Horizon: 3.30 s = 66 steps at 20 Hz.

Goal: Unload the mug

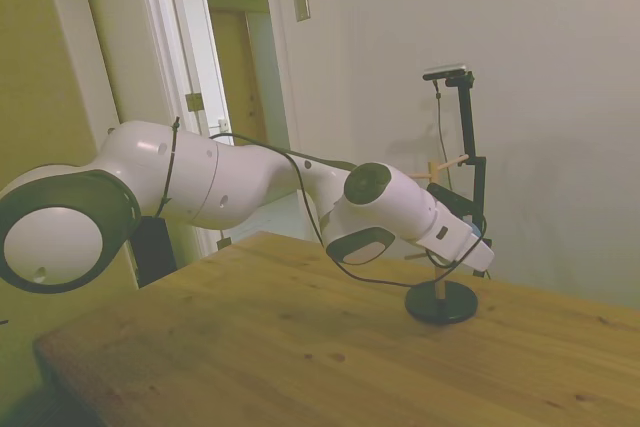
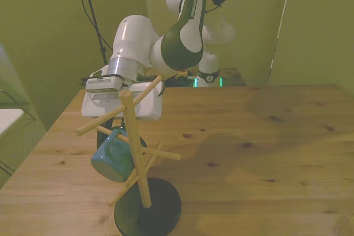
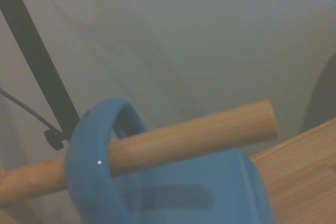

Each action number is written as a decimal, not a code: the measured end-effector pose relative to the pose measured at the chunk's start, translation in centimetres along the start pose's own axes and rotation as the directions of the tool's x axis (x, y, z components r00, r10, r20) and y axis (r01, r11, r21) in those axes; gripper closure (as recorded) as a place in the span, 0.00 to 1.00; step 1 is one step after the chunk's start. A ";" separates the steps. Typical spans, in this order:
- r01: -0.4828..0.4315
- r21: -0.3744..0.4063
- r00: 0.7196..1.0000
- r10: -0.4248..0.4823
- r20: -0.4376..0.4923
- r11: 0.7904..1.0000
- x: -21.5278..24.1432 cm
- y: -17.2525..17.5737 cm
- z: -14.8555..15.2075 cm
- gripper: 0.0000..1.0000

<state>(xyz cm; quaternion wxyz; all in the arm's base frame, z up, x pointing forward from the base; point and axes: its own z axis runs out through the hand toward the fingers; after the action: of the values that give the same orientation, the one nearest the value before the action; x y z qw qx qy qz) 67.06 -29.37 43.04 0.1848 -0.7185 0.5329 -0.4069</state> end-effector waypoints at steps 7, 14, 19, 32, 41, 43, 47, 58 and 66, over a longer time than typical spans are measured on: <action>0.003 0.001 1.000 -0.003 -0.004 1.000 0.3 0.1 0.2 1.00; -0.002 0.019 1.000 0.002 -0.005 1.000 1.4 0.3 -0.1 1.00; -0.006 0.029 1.000 0.007 -0.003 1.000 2.3 1.0 -0.4 1.00; -0.011 0.063 1.000 0.011 0.012 0.998 6.0 3.9 -1.5 1.00; -0.015 0.056 0.999 0.013 0.035 0.998 8.3 6.2 -2.2 1.00; 0.007 0.033 0.999 -0.008 0.034 0.999 8.5 7.4 -2.1 1.00; 0.067 -0.032 0.997 -0.066 0.044 0.997 8.5 10.2 -1.6 1.00; 0.187 -0.001 0.978 -0.186 0.094 0.982 7.2 10.9 -6.2 1.00; 0.229 0.044 0.965 -0.233 0.122 0.972 1.0 12.4 -10.4 1.00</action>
<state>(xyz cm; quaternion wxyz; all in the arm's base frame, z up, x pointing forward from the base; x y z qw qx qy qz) 51.42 -33.03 41.01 0.1798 -0.7973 0.4267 -0.3872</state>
